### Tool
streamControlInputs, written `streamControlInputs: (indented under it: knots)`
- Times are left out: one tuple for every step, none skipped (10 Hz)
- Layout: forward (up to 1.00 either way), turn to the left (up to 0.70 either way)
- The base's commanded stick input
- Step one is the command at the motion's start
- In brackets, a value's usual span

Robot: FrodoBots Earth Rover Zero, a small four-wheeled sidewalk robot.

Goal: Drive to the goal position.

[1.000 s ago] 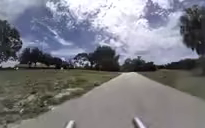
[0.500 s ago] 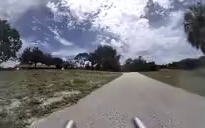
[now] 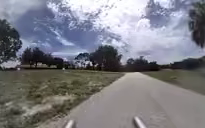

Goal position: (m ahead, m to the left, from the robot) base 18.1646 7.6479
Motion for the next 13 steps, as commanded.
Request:
streamControlInputs:
  knots:
    - [0.85,0.00]
    - [0.85,0.00]
    - [0.85,0.00]
    - [0.85,0.00]
    - [0.85,0.00]
    - [0.85,0.00]
    - [0.85,0.00]
    - [0.85,-0.12]
    - [0.85,-0.34]
    - [0.85,-0.34]
    - [0.85,-0.34]
    - [0.85,-0.34]
    - [0.85,-0.34]
